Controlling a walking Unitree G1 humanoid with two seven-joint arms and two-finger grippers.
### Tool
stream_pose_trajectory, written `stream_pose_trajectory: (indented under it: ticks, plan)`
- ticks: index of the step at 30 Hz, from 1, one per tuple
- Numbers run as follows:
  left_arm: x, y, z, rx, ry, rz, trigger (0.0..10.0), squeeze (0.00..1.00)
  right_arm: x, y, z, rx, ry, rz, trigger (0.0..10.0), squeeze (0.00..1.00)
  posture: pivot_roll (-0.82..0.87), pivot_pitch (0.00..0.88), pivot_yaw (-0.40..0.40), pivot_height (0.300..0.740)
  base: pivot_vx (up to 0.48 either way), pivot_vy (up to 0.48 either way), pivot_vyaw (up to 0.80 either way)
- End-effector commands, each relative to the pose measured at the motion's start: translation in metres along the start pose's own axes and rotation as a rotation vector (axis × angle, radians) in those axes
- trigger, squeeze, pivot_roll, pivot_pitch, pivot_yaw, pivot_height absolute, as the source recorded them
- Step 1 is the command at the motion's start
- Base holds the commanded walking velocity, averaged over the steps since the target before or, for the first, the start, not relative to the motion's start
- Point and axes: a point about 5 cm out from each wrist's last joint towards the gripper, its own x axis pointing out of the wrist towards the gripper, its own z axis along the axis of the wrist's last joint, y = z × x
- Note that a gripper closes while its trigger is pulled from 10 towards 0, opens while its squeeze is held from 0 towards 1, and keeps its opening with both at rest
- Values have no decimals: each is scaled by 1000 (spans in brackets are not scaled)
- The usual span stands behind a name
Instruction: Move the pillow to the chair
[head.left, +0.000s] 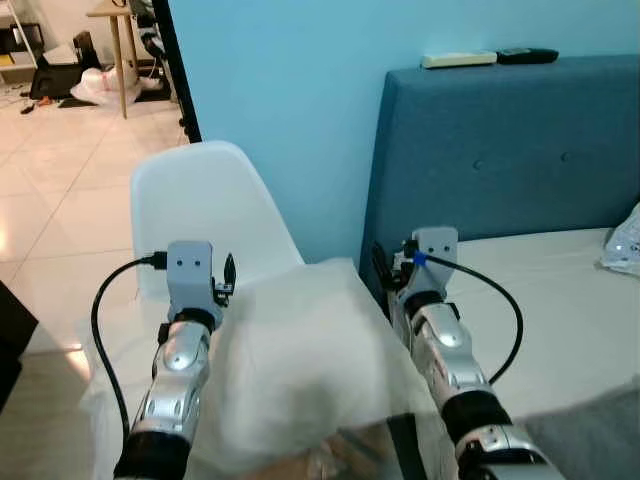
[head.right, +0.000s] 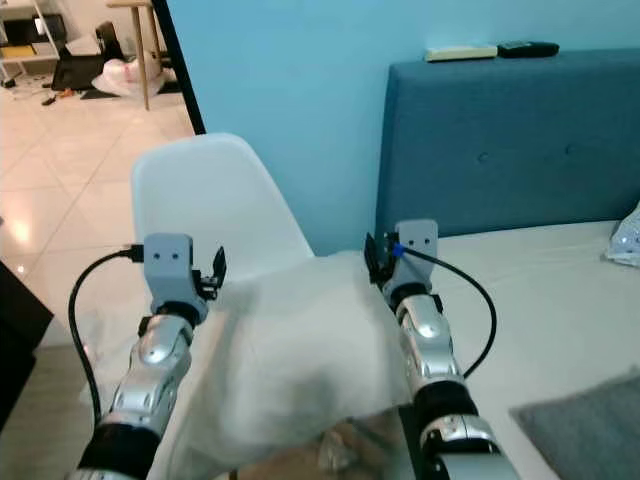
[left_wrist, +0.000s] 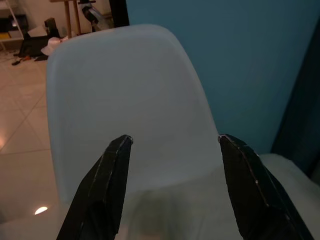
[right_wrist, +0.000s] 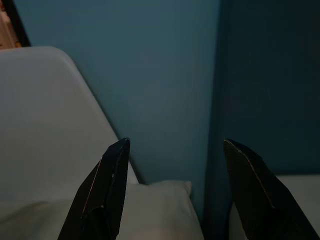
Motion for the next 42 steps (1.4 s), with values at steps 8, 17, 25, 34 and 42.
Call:
stream_pose_trajectory:
  ticks: [8, 17, 25, 34, 42]
  plan:
    - [-6, 3, -5, -12, 15, 13, 10000, 0, 0, 5, -2, 22, 10, 20, 10000, 0, 34, 0, -14, 740, 0, 0, 0]
    - [-17, -2, -39, -44, 208, -3, 10000, 0, -9, 1, -16, -4, 59, 0, 10000, 0, 36, 0, -16, 740, 0, 0, 0]
    - [-28, 13, -38, -9, 132, 82, 10000, 0, -12, -5, -17, 3, 49, 36, 10000, 0, 34, 0, -48, 740, 0, 0, 0]
    - [-38, 15, -51, 19, 199, 66, 10000, 0, -22, -11, -30, -6, 100, 22, 10000, 0, 44, 0, -37, 740, 0, 0, 0]
    - [-53, 11, -67, 17, 274, 56, 10000, 0, -46, -12, -57, -30, 192, -1, 10000, 0, 46, 4, -27, 740, 0, 0, 0]
